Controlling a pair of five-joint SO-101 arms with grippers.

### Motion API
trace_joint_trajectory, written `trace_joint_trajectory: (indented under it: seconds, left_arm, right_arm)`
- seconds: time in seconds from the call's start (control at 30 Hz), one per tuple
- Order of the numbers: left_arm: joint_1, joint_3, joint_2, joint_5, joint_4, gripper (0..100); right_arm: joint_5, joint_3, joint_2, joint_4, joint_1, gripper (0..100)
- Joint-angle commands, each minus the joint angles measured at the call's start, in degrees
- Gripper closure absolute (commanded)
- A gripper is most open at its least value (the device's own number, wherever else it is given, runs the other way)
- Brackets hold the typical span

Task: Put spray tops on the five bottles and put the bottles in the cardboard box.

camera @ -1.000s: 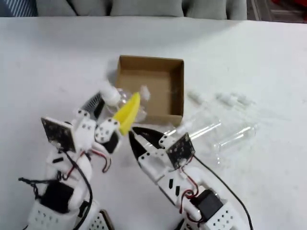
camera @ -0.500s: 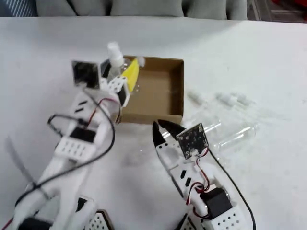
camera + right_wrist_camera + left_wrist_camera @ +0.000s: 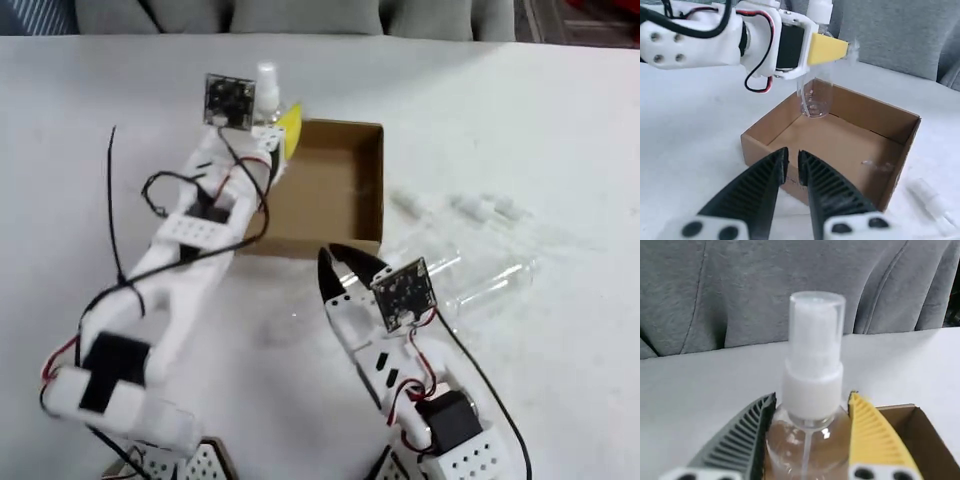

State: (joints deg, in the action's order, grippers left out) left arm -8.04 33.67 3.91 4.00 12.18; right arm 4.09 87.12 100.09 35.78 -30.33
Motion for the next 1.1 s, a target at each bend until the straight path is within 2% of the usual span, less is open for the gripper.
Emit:
trace_joint_trajectory:
  seconds: [0.0,0.37,0.63,0.8,1.07]
  left_arm:
    - [0.84,-8.00,4.35,-1.14,1.93,98]
    - [3.74,-19.08,17.45,-0.79,2.02,98]
    - [3.47,-20.04,19.12,-0.79,2.11,98]
    - [3.38,-19.34,19.30,-0.79,6.07,98]
    - [2.68,-23.91,25.89,-0.79,6.42,98]
  right_arm:
    - [0.70,-0.70,-0.66,-1.19,0.40,98.1]
    - [0.70,-0.70,-0.66,-1.19,0.40,98.1]
    - [0.70,-0.62,-0.66,-1.19,0.40,98.1]
    - [0.70,-0.62,-0.66,-1.19,0.31,98.1]
    - [0.70,-0.62,-0.66,-1.19,0.31,98.1]
